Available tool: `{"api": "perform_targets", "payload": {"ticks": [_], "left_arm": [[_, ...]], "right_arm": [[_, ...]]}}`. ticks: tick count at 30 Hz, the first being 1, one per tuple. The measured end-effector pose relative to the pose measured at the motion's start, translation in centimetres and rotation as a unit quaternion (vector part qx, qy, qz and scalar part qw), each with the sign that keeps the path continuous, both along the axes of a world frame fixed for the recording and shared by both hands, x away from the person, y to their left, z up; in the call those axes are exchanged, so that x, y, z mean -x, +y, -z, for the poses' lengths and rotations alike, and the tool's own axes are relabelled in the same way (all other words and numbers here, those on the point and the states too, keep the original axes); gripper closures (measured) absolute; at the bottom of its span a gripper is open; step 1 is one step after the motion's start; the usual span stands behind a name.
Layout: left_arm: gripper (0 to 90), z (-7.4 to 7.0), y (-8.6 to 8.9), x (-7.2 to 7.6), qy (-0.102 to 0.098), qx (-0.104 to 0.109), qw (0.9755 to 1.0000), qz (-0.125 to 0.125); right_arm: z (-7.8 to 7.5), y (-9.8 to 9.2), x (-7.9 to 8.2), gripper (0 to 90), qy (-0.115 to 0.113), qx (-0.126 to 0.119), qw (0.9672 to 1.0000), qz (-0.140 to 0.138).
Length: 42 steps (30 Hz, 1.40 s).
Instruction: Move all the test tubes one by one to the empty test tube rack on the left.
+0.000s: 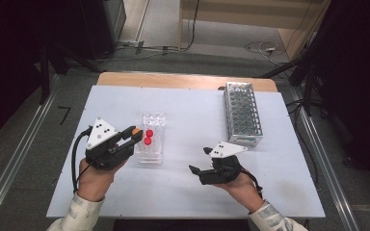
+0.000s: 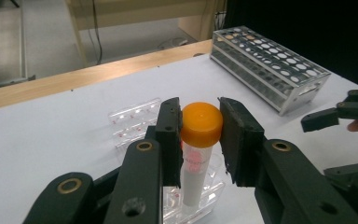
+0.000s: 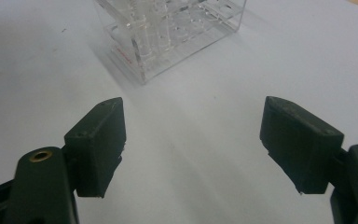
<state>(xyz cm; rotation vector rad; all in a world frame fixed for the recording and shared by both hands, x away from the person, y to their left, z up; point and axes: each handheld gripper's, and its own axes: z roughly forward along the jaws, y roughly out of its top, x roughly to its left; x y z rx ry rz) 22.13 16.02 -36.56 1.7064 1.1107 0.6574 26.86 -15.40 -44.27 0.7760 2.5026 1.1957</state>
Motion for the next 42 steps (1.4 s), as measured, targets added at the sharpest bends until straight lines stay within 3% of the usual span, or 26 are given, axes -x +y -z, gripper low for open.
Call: {"api": "perform_targets", "payload": {"ticks": [7, 13, 18, 32, 42], "left_arm": [[70.3, 0.3, 0.3, -0.4, -0.005, -0.004, 0.9999, -0.014], [70.2, 1.4, 0.5, -1.1, -0.002, -0.003, 0.9997, -0.025], [70.2, 2.0, 0.3, -1.3, -0.002, -0.001, 0.9997, -0.025], [69.8, 3.6, -0.4, -1.7, 0.015, -0.022, 0.9994, -0.022], [64.9, 3.7, -0.5, -1.7, 0.019, -0.021, 0.9992, -0.027]], "right_arm": [[0.0, 0.0, 0.0, 21.3, 0.000, 0.001, 1.0000, 0.001], [0.0, 0.0, 0.0, 21.3, 0.001, -0.001, 1.0000, 0.001], [0.0, 0.0, 0.0, 21.5, -0.001, -0.001, 1.0000, 0.001], [0.0, 0.0, 0.1, 21.5, -0.002, -0.001, 1.0000, 0.001], [0.0, 0.0, 0.1, 21.6, -0.002, 0.000, 1.0000, 0.000]]}}
